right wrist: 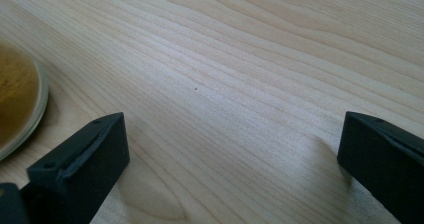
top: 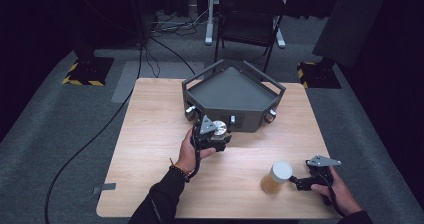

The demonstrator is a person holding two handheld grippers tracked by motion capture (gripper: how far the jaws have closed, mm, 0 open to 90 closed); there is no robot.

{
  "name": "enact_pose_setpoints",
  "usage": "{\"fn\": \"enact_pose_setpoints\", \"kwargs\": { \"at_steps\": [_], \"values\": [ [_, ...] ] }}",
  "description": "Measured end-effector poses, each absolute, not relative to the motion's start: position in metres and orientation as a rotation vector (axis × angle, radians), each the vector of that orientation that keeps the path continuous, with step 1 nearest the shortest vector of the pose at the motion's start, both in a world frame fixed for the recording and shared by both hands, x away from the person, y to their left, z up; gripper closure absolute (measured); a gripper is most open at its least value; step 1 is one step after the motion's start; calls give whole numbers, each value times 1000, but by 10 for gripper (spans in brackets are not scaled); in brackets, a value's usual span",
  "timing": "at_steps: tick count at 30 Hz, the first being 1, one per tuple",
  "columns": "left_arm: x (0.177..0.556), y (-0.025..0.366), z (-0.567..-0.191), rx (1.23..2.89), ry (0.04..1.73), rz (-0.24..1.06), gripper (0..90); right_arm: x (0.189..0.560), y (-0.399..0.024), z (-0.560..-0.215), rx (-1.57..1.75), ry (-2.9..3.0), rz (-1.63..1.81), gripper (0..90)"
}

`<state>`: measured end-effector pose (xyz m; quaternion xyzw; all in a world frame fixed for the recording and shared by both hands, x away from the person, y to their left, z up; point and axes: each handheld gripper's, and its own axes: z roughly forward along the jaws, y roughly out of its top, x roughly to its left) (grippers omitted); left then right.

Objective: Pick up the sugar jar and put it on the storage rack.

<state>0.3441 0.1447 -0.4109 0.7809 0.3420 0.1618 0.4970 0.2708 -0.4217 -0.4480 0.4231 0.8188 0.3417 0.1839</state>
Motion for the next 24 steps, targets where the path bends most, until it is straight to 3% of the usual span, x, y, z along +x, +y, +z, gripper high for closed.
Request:
{"fn": "enact_pose_setpoints", "kwargs": {
  "at_steps": [24],
  "values": [
    [347, 155, -376, 1804, 830, 448, 305, 270, -421, -448, 1191, 2307, 962, 2]
  ]
}}
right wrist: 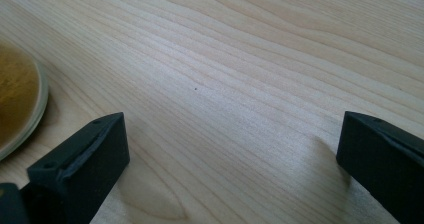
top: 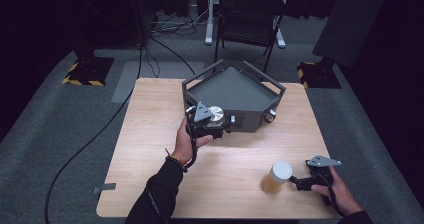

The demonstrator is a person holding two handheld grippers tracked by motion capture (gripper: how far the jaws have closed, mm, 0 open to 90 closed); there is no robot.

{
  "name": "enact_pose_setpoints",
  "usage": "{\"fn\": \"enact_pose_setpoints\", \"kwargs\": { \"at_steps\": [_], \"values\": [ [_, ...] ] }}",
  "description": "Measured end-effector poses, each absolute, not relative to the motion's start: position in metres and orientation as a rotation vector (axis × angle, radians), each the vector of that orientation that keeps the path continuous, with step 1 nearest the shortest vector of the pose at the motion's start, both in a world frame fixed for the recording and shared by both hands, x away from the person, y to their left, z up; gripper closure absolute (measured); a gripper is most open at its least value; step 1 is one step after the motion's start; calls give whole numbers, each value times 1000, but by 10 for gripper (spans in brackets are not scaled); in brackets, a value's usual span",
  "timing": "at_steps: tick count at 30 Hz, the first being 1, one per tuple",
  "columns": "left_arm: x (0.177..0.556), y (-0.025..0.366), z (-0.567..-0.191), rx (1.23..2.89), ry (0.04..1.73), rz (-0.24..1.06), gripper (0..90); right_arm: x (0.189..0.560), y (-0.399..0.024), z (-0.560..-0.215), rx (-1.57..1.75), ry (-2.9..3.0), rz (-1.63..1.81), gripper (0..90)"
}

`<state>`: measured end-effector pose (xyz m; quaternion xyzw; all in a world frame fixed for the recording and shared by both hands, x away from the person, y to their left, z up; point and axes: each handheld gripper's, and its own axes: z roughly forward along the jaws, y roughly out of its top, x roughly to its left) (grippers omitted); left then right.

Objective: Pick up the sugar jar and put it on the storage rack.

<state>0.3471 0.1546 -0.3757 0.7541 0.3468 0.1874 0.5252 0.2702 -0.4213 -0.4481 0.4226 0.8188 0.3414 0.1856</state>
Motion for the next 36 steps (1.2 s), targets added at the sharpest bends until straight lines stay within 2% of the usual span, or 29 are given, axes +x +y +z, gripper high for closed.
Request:
{"fn": "enact_pose_setpoints", "kwargs": {
  "at_steps": [19, 36],
  "values": [
    [360, 148, -350, 1767, 818, 474, 306, 270, -422, -448, 1189, 2308, 963, 2],
    [389, 138, -335, 1735, 842, 519, 306, 270, -422, -448, 1187, 2309, 963, 2]
  ]
}}
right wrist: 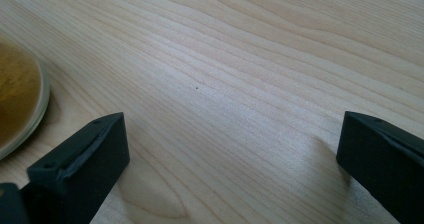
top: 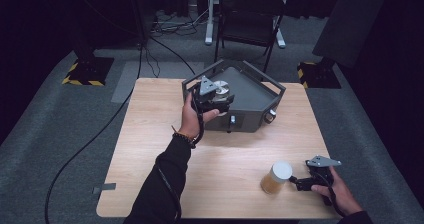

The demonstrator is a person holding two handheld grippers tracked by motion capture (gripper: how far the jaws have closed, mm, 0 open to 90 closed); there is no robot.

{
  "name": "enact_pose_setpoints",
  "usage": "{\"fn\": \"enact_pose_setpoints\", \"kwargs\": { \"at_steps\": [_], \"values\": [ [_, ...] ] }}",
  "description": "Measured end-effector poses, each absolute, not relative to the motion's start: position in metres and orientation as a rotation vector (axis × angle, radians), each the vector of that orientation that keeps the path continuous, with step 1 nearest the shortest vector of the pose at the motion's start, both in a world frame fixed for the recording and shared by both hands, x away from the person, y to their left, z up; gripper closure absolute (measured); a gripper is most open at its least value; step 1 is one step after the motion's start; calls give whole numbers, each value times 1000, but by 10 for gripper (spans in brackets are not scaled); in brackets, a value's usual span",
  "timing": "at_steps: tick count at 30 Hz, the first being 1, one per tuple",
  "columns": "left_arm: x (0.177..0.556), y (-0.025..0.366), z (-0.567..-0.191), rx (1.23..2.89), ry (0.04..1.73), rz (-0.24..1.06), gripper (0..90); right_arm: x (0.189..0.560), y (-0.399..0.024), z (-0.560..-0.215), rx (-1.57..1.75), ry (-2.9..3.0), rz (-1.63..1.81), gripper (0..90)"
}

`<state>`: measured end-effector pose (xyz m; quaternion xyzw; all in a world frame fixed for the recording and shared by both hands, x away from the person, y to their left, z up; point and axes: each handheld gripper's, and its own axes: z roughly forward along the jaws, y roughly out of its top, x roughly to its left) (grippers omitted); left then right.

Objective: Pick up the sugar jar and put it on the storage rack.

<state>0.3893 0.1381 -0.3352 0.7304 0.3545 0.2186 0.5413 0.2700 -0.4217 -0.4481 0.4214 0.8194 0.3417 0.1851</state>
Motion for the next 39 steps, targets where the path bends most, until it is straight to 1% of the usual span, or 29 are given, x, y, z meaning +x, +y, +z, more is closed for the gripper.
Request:
{"fn": "enact_pose_setpoints", "kwargs": {
  "at_steps": [9, 22, 39],
  "values": [
    [403, 129, -329, 1758, 847, 550, 306, 270, -422, -448, 1187, 2309, 963, 2],
    [418, 119, -330, 1768, 877, 571, 307, 270, -422, -448, 1186, 2309, 963, 2],
    [436, 115, -331, 1762, 941, 590, 307, 270, -422, -448, 1187, 2309, 966, 1]
  ]
}}
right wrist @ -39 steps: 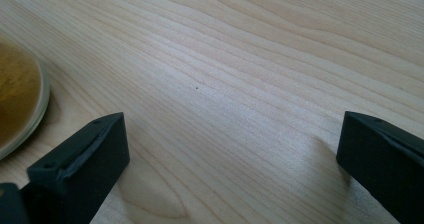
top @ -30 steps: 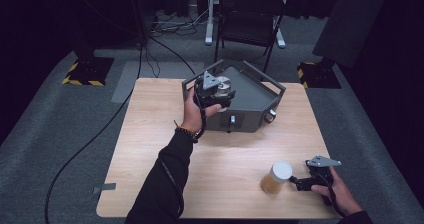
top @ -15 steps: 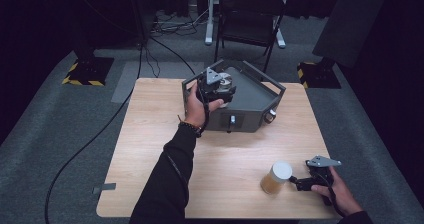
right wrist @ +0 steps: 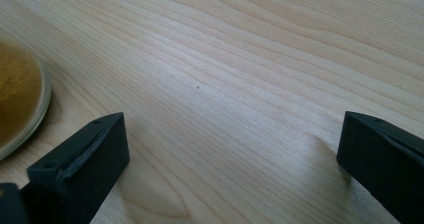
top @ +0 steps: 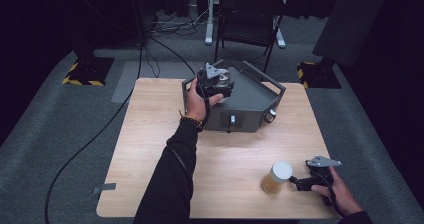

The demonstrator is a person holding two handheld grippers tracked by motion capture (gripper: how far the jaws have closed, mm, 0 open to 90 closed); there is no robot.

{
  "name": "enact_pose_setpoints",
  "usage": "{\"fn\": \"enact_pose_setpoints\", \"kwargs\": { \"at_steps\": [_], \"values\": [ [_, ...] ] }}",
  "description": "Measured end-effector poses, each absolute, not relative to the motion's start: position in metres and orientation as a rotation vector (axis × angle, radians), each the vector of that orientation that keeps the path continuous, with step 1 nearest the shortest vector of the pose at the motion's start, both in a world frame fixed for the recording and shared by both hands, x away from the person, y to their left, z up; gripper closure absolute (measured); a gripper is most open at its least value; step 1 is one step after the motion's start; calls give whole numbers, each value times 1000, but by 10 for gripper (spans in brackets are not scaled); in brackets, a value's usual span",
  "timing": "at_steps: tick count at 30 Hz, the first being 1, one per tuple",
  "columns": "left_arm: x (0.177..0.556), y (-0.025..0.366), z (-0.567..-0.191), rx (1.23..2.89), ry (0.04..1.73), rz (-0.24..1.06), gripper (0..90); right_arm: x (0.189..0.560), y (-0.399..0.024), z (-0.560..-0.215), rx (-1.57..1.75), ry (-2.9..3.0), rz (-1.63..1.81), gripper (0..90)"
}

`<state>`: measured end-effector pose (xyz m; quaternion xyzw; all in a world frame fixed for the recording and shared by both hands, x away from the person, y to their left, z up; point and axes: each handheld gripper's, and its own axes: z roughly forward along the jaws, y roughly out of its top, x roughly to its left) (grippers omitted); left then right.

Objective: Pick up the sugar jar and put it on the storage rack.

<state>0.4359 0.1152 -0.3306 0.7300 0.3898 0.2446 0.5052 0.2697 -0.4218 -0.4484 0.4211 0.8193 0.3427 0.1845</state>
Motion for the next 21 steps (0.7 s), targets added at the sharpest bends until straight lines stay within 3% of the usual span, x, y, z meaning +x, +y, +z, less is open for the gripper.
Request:
{"fn": "enact_pose_setpoints", "kwargs": {
  "at_steps": [21],
  "values": [
    [444, 114, -344, 1802, 990, 592, 307, 270, -422, -448, 1186, 2311, 966, 0]
  ]
}}
